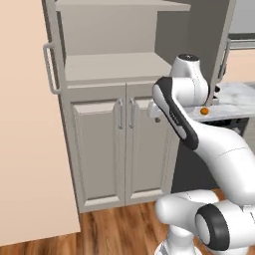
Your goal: Pick the tangerine from the counter and place it in the cabinet. Then close the cabinet.
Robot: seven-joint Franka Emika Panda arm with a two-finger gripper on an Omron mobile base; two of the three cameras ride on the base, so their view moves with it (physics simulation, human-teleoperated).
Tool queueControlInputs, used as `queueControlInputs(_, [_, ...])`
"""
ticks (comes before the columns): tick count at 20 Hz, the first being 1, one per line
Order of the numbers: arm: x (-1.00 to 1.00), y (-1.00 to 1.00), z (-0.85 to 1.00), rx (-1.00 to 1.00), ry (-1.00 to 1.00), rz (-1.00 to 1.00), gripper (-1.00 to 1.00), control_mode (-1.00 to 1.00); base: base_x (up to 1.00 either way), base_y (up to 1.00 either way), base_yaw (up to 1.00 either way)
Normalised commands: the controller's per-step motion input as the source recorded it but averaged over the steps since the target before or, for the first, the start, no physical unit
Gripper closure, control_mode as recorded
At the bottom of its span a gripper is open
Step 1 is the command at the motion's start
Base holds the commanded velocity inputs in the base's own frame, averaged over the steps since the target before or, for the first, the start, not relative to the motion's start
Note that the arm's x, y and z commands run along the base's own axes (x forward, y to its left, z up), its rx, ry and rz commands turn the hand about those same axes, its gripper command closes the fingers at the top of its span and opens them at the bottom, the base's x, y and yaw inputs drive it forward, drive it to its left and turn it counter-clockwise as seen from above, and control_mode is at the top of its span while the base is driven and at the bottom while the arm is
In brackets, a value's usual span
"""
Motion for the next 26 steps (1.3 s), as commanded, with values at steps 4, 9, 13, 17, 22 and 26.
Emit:
queueControlInputs(4, [0.0,0.0,0.0,0.0,0.0,0.0,-1.0,1.0,-0.2,-0.8,0.0])
queueControlInputs(9, [0.0,0.0,0.0,0.0,0.0,0.0,-1.0,1.0,-0.38,-0.78,0.0])
queueControlInputs(13, [0.0,0.0,0.0,0.0,0.0,0.0,-1.0,1.0,-0.39,-0.78,0.0])
queueControlInputs(17, [0.0,0.0,0.0,0.0,0.0,0.0,-1.0,1.0,0.01,-0.75,0.0])
queueControlInputs(22, [0.0,0.0,0.0,0.0,0.0,0.0,-1.0,1.0,0.38,-0.7,0.0])
queueControlInputs(26, [0.0,0.0,0.0,0.0,0.0,0.0,-1.0,1.0,0.71,-0.48,0.0])
